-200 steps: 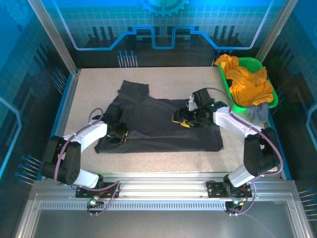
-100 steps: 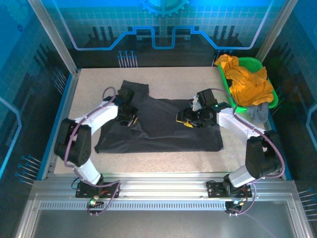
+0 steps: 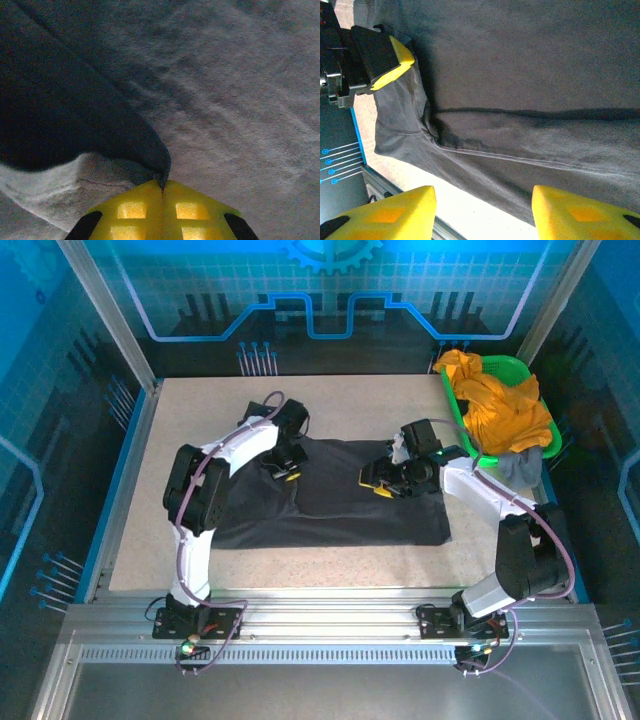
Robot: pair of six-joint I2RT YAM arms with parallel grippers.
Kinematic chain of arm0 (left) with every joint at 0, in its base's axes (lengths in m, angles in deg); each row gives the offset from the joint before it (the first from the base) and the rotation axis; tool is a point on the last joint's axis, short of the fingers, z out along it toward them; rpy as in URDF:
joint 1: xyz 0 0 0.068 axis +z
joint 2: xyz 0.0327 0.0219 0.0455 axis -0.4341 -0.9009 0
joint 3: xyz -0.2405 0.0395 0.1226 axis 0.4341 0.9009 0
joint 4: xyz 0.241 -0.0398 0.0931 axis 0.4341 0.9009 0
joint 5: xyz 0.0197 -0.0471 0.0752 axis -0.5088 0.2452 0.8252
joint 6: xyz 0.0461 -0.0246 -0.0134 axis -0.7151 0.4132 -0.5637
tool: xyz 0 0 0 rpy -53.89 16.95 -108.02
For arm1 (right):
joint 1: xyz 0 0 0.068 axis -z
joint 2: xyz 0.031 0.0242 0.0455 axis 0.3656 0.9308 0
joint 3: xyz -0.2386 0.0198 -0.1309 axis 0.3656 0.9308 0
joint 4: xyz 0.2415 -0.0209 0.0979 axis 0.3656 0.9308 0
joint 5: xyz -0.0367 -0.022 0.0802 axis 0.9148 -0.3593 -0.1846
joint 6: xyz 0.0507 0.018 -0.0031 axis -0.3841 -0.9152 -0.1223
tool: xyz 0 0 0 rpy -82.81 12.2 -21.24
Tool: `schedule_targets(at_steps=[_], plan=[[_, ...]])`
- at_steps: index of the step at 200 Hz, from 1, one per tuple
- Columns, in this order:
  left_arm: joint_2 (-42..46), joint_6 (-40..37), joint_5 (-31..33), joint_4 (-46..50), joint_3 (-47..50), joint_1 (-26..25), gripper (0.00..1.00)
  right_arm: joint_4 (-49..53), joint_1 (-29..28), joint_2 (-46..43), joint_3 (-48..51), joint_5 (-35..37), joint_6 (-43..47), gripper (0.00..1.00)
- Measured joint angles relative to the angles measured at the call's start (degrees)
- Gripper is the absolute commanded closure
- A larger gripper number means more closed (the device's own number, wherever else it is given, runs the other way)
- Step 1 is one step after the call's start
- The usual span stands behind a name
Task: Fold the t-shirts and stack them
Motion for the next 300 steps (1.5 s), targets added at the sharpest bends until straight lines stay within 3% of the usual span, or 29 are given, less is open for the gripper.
schedule_targets(at_steps=[41, 58, 73, 105, 132, 160, 223, 261, 300], plan=[[-2.0, -5.5, 1.9, 2.6, -3.7, -1.4, 0.56, 0.7, 0.3, 0.0, 0.4, 0.0, 0.0, 0.45], [-1.5, -5.8, 3.7, 2.5, -3.5, -1.5, 0.51, 0.9, 0.3, 0.0, 0.4, 0.1, 0.0, 0.46], [0.8, -5.7, 4.8, 1.4, -2.0, -1.5, 0.53, 1.0, 0.3, 0.0, 0.4, 0.6, 0.0, 0.48], [12.8, -1.4, 4.1, -1.9, 7.3, 0.0, 0.68, 1.7, 2.2, -0.1, 2.1, 4.1, 0.1, 0.57], [22.7, 5.1, -0.5, -6.4, 21.7, 5.9, 0.76, 4.3, 4.0, -0.1, 3.5, 7.4, 0.8, 0.64], [22.9, 10.8, -3.3, -9.8, 32.9, 11.1, 0.78, 6.8, 3.6, 0.7, 3.7, 9.6, 2.2, 0.65], [24.9, 18.6, -4.6, -15.0, 42.3, 14.2, 0.8, 11.5, -0.8, 12.2, 4.0, 13.1, 6.8, 0.66], [30.7, 20.0, -5.0, -15.2, 48.6, 20.9, 0.81, 14.4, -6.2, 15.5, -0.6, 11.8, 8.2, 0.65], [32.5, 17.9, -2.9, -11.6, 47.7, 25.9, 0.67, 16.4, -9.6, 16.1, -2.4, 10.1, 7.4, 0.61]])
